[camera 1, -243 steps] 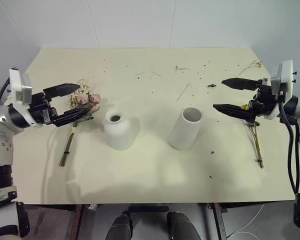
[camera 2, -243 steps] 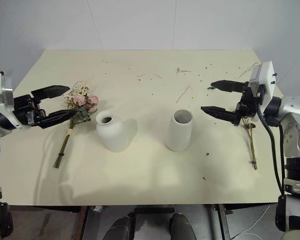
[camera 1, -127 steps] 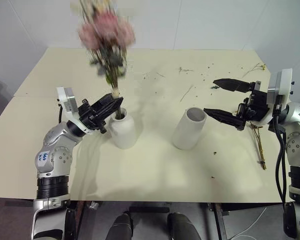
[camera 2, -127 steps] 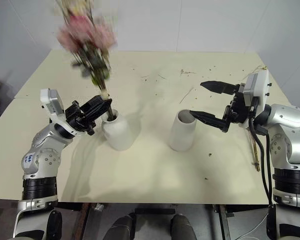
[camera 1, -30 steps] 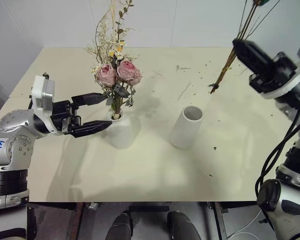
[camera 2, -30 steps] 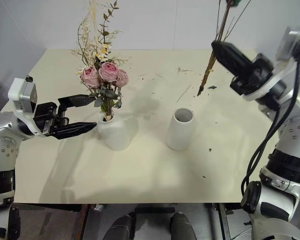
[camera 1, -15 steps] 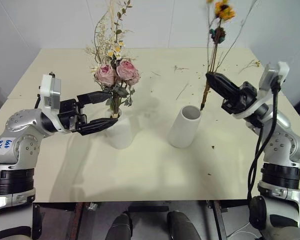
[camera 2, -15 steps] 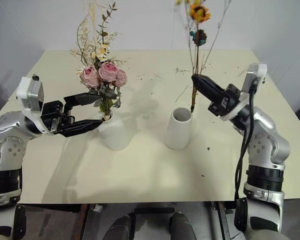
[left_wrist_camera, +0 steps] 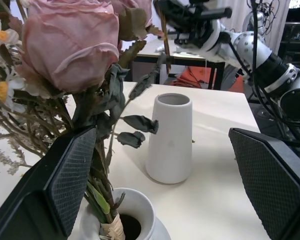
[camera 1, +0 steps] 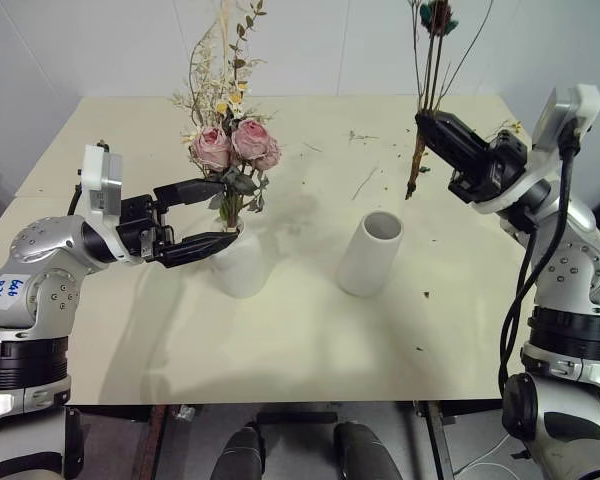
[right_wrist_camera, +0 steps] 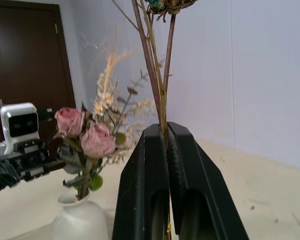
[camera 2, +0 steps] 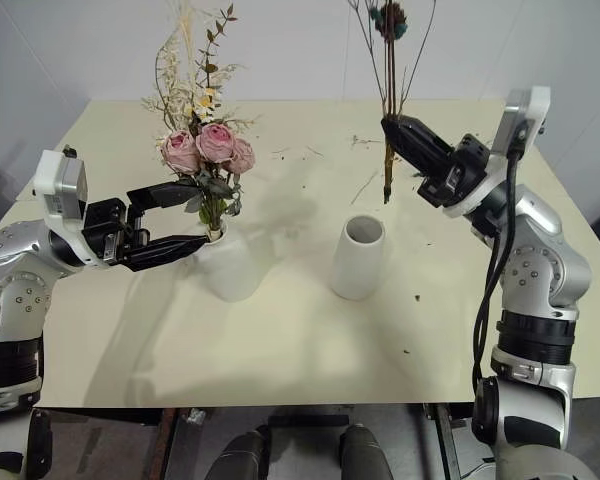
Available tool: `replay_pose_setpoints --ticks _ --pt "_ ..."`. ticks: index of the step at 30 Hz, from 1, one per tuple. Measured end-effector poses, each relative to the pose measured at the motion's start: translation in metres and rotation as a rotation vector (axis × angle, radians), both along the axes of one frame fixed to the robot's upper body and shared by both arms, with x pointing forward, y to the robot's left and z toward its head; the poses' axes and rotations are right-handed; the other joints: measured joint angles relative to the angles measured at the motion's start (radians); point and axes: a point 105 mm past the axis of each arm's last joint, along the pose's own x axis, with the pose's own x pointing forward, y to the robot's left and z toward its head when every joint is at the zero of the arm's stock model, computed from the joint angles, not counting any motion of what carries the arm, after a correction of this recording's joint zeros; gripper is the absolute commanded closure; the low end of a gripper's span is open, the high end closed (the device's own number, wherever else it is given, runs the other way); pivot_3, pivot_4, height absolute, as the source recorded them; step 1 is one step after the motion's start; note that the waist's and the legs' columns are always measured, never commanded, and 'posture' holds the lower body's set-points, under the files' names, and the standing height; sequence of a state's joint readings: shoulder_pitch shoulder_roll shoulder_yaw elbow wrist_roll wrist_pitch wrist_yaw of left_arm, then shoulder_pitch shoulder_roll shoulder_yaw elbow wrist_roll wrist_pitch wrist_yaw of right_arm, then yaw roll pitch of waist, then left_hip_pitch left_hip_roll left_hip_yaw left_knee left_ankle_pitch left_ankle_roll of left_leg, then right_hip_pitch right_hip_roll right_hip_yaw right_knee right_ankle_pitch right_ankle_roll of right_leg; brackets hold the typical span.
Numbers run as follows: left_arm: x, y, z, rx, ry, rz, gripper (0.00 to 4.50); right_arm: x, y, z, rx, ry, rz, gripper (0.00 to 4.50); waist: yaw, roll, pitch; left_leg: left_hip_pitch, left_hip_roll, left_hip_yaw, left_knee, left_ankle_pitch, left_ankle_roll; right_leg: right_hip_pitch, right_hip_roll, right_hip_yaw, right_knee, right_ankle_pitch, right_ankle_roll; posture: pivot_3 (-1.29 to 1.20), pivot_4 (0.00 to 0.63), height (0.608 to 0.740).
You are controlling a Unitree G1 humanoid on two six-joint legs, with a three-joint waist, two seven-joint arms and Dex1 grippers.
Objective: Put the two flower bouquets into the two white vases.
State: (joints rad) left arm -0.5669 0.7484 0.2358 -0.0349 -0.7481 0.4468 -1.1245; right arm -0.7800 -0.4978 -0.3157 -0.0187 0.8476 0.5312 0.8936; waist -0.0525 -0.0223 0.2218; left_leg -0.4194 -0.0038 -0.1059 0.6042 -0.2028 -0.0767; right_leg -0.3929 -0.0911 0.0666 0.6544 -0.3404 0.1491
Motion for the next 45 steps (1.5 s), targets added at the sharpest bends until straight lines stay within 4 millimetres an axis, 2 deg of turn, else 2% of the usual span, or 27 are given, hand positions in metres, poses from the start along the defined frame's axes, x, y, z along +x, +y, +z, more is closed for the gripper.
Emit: replay_pose_setpoints --ticks 4,8,13,18,21,27,32,33,39,43,45 --pt "0.0 -0.002 0.001 -0.006 -0.006 0.002 0.0 -0.006 0.009 0.0 0.028 0.006 0.039 4.35 0.0 0.0 0.0 0.0 0.0 0.0 0.0 0.0 0.0 0.0 0.0 0.0 0.0 0.0 0.0 0.0 0.15 0.74" --pt "-0.001 -0.004 0.001 -0.009 -0.013 -0.001 0.0 -0.003 0.021 -0.025 0.044 0.085 0.075 4.35 0.0 0.0 0.0 0.0 0.0 0.0 0.0 0.0 0.0 0.0 0.0 0.0 0.0 0.0 0.0 0.0 0.15 0.74" --pt "-0.002 -0.004 0.003 -0.007 -0.022 0.0 0.0 0.004 0.016 -0.04 0.053 0.118 0.037 4.35 0.001 -0.001 0.0 0.0 0.0 0.0 0.0 0.0 0.0 0.0 0.0 0.0 0.0 0.0 0.0 0.0 0.15 0.74" --pt "-0.002 -0.001 0.006 -0.016 -0.033 0.012 0.0 0.013 0.006 -0.069 0.05 0.183 -0.018 4.35 0.0 -0.001 0.0 0.0 0.0 0.0 0.0 0.0 0.0 0.0 0.0 0.0 0.0 0.0 0.0 0.0 0.15 0.74" --pt "-0.002 -0.001 0.006 -0.016 -0.033 0.012 0.0 0.012 0.005 -0.077 0.043 0.199 -0.012 3.8 -0.001 -0.001 0.0 0.0 0.0 0.0 0.0 0.0 0.0 0.0 0.0 0.0 0.0 0.0 0.0 0.0 0.15 0.74" --pt "-0.002 -0.002 0.009 -0.015 -0.042 0.01 0.0 0.007 -0.001 -0.084 0.008 0.206 -0.01 1.88 0.001 -0.001 0.0 0.0 0.0 0.0 0.0 0.0 0.0 0.0 0.0 0.0 0.0 0.0 0.0 0.0 0.15 0.74" --pt "-0.003 0.0 0.009 -0.005 -0.045 0.011 0.0 0.001 -0.017 -0.074 -0.08 0.158 -0.043 0.23 0.004 -0.001 0.0 0.0 0.0 0.0 0.0 0.0 0.0 0.0 0.0 0.0 -0.001 0.0 0.0 0.0 0.15 0.74" --pt "-0.003 0.001 0.009 0.003 -0.045 0.013 0.0 -0.001 -0.021 -0.072 -0.111 0.148 -0.048 0.07 0.005 -0.001 0.0 0.0 0.0 0.0 0.0 0.0 0.0 0.0 0.0 0.0 -0.001 0.0 0.0 0.0 0.15 0.74" --pt "-0.002 0.021 0.001 0.035 0.001 0.064 0.0 -0.019 -0.053 -0.057 -0.368 0.086 -0.091 0.07 0.004 -0.001 0.0 0.0 0.0 0.0 -0.002 0.0 0.001 0.0 0.0 0.0 -0.003 0.0 0.0 0.0 0.15 0.74" --pt "0.0 0.043 -0.009 0.066 0.034 0.125 0.0 -0.026 -0.076 -0.069 -0.521 0.126 -0.13 0.07 0.006 -0.001 0.0 0.0 0.0 0.001 -0.002 0.0 0.001 0.0 0.0 0.0 -0.003 0.0 0.0 0.0 0.15 0.74" --pt "0.0 0.051 -0.009 0.069 0.024 0.143 0.0 -0.027 -0.081 -0.074 -0.557 0.134 -0.134 0.07 0.006 -0.001 0.0 0.0 0.0 0.001 -0.002 0.0 0.001 0.0 0.0 0.0 -0.003 0.0 0.0 0.0 0.15 0.74"
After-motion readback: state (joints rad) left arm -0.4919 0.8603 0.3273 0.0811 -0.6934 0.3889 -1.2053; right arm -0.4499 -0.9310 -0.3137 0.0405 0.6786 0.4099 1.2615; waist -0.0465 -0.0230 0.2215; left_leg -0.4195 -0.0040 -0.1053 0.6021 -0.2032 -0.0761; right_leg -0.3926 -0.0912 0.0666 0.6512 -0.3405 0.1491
